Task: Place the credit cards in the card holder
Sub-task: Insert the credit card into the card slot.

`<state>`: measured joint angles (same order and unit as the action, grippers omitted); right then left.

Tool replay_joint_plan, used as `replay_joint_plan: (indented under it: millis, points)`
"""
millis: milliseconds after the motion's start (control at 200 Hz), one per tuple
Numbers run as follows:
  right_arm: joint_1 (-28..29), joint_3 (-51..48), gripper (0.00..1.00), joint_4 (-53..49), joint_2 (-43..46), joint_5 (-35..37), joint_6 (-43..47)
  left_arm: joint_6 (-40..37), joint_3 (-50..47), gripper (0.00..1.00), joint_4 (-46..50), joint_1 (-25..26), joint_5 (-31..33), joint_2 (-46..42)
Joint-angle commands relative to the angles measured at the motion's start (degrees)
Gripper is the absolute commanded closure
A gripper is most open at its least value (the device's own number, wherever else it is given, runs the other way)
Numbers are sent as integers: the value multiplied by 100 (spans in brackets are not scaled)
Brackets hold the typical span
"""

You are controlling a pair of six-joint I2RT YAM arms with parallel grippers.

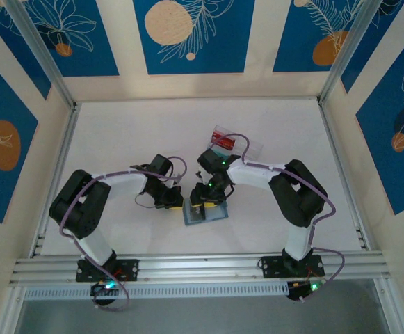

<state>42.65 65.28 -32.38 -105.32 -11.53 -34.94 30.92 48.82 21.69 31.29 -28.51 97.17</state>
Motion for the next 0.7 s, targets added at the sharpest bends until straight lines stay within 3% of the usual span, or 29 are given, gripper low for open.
replay_joint_plan:
  millis: [0,565,695]
  points:
    - [66,151,47,-29,-138,-158,-20,-111,35,94,37,27,152,168]
    - [68,161,47,490,102,-554,-277,-82,30,95,-4,39,140,173]
    - [-29,358,48,-215,328,284,86,-95,34,94,43,36,179,147]
